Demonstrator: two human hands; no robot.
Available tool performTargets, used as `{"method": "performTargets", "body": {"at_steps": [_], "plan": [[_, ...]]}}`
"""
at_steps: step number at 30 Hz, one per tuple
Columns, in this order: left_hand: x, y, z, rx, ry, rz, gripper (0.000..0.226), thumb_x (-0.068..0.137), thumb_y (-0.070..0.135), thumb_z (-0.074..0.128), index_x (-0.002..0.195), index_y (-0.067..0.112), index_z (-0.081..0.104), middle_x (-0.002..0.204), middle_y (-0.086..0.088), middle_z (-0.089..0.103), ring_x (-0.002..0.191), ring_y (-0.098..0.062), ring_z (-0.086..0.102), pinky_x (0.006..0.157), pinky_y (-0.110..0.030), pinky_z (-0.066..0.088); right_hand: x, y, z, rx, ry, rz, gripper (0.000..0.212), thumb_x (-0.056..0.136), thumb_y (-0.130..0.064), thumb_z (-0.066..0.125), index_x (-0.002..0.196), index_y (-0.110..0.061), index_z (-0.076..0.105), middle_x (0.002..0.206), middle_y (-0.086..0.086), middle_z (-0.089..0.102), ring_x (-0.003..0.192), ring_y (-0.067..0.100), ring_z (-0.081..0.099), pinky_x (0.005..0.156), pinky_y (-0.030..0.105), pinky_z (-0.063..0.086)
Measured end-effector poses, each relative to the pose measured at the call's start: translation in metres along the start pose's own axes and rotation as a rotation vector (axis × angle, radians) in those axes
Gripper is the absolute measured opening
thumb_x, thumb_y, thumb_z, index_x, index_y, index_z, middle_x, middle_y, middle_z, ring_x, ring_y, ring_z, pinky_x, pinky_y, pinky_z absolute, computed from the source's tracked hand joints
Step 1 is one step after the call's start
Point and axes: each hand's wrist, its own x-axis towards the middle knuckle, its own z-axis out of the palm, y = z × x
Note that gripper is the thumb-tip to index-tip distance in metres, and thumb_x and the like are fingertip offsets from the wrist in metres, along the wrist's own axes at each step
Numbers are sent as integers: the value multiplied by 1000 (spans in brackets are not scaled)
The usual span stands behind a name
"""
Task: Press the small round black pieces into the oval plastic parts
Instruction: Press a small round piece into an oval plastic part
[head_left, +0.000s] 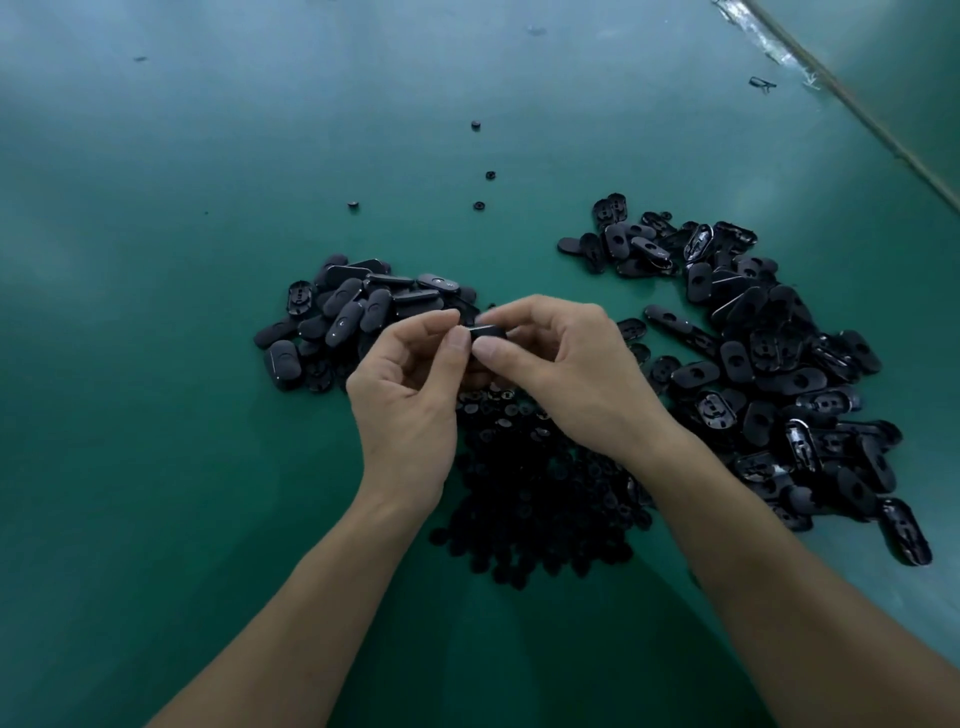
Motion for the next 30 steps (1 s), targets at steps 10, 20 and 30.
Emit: {"method": "performTargets", "body": {"at_steps": [10, 20, 30], "plan": [[-3, 4, 3, -25, -60, -50, 13, 92, 8, 72, 103, 15, 74, 88, -3, 78, 79, -18, 76, 70, -22, 58, 3, 4, 2, 145, 148, 0, 7, 90, -19, 74, 96, -22, 76, 75, -8, 74, 67, 6, 70, 64, 17, 51], [-5, 3, 2, 108, -127, -12, 24, 88, 19, 74, 112, 23, 74, 84, -15, 72, 74, -19, 69, 72, -23, 57, 4, 4, 1, 187, 197, -23, 12, 83, -22, 81, 91, -25, 72, 76, -4, 76, 69, 10, 72, 65, 26, 57], [-5, 3, 3, 131, -153, 13, 22, 88, 22, 75, 107, 31, 74, 77, -2, 71, 70, -20, 64, 74, -26, 57, 6, -3, -8, -36, 131, -31, 24, 98, -38, 62, 89, -22, 77, 80, 0, 74, 75, 19, 69, 74, 41, 57]]}}
